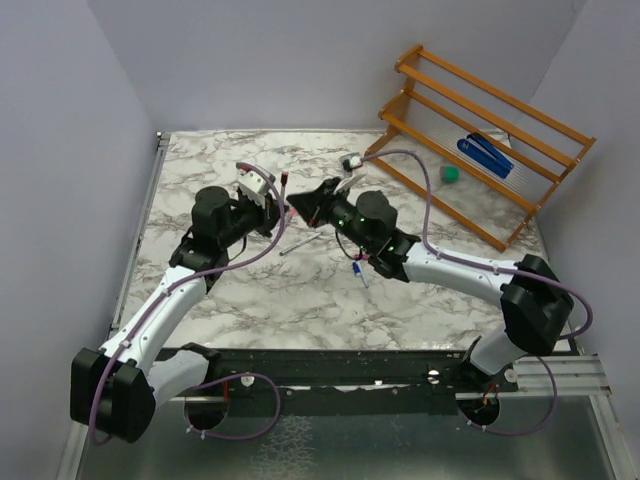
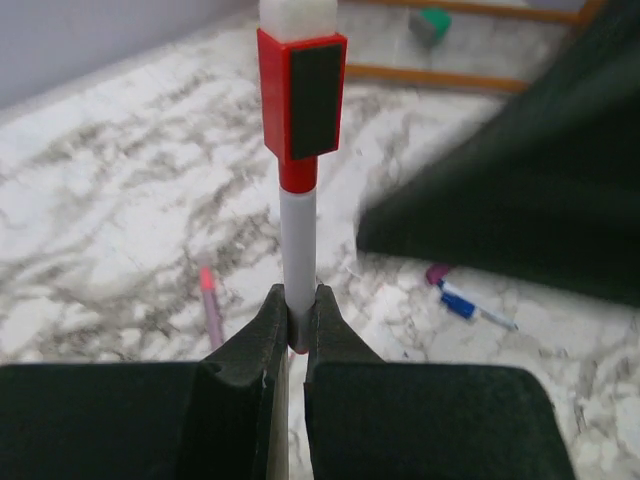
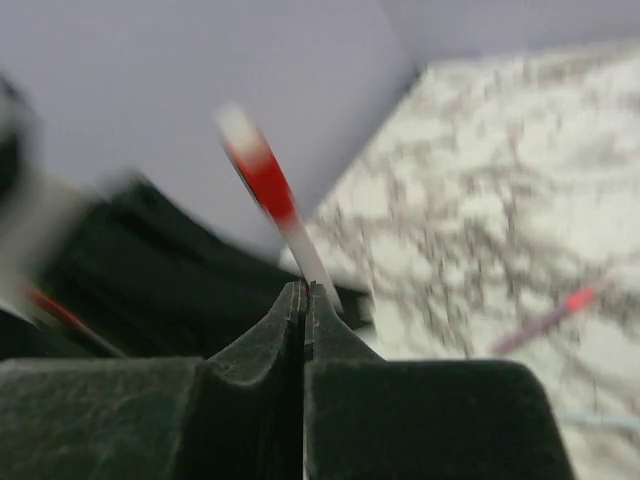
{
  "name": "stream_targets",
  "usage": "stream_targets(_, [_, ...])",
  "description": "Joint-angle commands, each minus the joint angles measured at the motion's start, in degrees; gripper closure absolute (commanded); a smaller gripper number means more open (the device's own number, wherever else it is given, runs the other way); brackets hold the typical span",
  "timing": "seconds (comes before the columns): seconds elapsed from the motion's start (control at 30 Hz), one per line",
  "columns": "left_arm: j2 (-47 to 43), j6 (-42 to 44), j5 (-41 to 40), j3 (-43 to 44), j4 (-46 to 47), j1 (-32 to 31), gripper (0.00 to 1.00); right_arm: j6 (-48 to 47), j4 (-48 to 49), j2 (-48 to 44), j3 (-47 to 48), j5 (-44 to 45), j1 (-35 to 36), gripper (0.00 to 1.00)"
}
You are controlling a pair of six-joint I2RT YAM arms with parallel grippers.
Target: Insert the pens into the pen caps
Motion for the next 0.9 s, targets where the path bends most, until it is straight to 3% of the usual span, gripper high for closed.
stream_targets(0.0, [-1.03,-3.13,-7.20,8.56,22.24,-0.18,1.00,2.84,-27.28,5.47,-3.61,-1.22,4.89,0.99])
stream_targets(0.13, [-0.14,-4.99,-9.16,8.70,25.63,-0.54,1.00,3.67,-31.01,7.01,-1.72,1.37,5.50,0.99])
stream_targets(0.33, [1.70,-5.04,-7.36,9.63,25.72,-1.10,1.00,3.45,-28.57,5.65,-3.61,1.01,5.56,0.99])
stream_targets(0.43, [1.89,-4.46,-4.90,9.83,22.21,-1.10,1.00,2.36,-25.85,2.74,-6.03,2.66,5.56,0.99])
stream_targets(0.53, [2.59,-3.07,-0.71,11.32,15.95,-1.10,1.00,-5.15,-22.31,-1.06,-8.15,0.74,5.06,0.98])
stream_targets(0.57, [2.95,-2.22,1.32,12.10,13.18,-1.10,1.00,-8.74,-20.77,-2.65,-9.15,-2.87,4.06,0.91])
stream_targets(0.67, [5.10,1.00,10.17,14.92,3.41,-1.10,1.00,-10.18,-9.36,-8.34,-15.53,-17.83,-3.63,0.41])
stream_targets(0.7, [5.83,1.55,14.32,15.29,1.25,-1.10,1.00,-8.85,-5.01,-9.53,-17.38,-22.56,-7.51,0.30])
stream_targets(0.77, [6.66,1.33,20.34,14.89,-0.59,-1.10,1.00,-8.42,-0.48,-10.89,-17.88,-28.95,-13.01,0.19])
stream_targets(0.87, [7.09,-0.02,26.65,12.97,-1.12,-1.10,1.00,-11.67,1.12,-12.45,-15.76,-32.30,-16.26,0.15])
